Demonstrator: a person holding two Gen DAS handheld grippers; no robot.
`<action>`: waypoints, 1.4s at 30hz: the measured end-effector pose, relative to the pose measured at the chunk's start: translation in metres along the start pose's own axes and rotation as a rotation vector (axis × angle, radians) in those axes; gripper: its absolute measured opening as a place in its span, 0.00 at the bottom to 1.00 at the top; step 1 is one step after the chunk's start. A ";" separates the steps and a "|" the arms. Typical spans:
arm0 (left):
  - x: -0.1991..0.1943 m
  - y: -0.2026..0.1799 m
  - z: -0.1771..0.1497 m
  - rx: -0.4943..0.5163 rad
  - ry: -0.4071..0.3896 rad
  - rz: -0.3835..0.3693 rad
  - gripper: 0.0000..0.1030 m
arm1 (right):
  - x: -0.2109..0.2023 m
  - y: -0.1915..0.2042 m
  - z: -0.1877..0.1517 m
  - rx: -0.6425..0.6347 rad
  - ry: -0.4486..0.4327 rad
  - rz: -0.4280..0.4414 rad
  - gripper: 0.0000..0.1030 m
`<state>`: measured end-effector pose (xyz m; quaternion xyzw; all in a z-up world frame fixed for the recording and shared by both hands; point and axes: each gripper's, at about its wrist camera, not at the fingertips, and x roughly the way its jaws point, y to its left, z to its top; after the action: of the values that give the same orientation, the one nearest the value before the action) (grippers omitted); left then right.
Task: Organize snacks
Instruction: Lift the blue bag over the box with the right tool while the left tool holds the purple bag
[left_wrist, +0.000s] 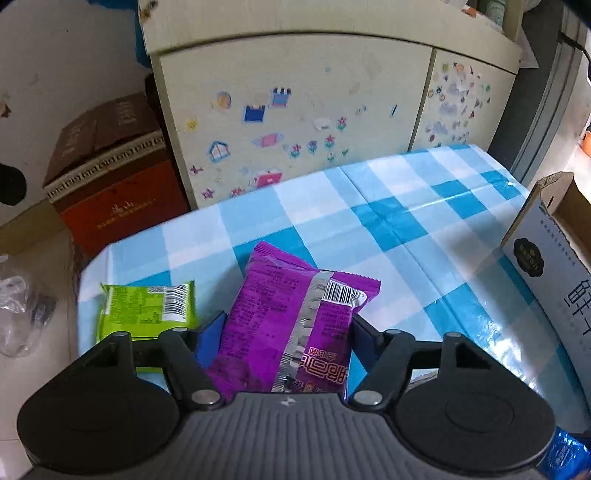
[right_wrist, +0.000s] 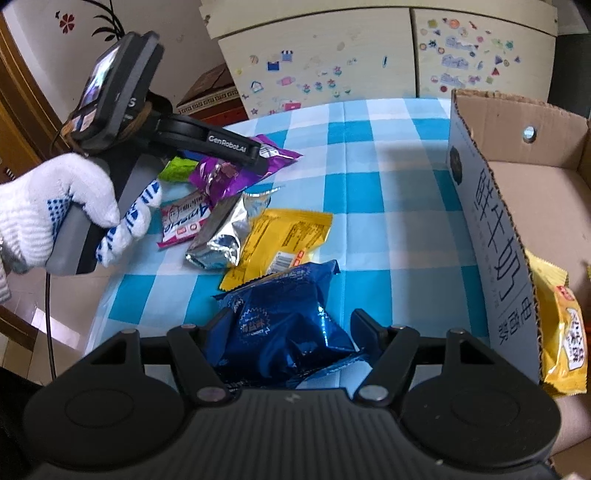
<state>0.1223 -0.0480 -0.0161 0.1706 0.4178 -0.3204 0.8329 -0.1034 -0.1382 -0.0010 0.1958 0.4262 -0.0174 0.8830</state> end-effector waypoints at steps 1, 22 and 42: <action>-0.003 -0.001 0.000 0.004 -0.002 0.002 0.73 | -0.001 0.000 0.001 0.001 -0.005 0.001 0.68; -0.102 -0.020 -0.026 -0.196 -0.125 0.007 0.73 | -0.032 -0.009 0.011 0.044 -0.126 0.016 0.68; -0.150 -0.035 -0.106 -0.463 -0.172 0.037 0.73 | -0.073 -0.017 0.016 0.073 -0.212 0.035 0.68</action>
<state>-0.0298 0.0435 0.0416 -0.0451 0.4047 -0.2143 0.8878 -0.1410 -0.1699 0.0580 0.2325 0.3262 -0.0382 0.9155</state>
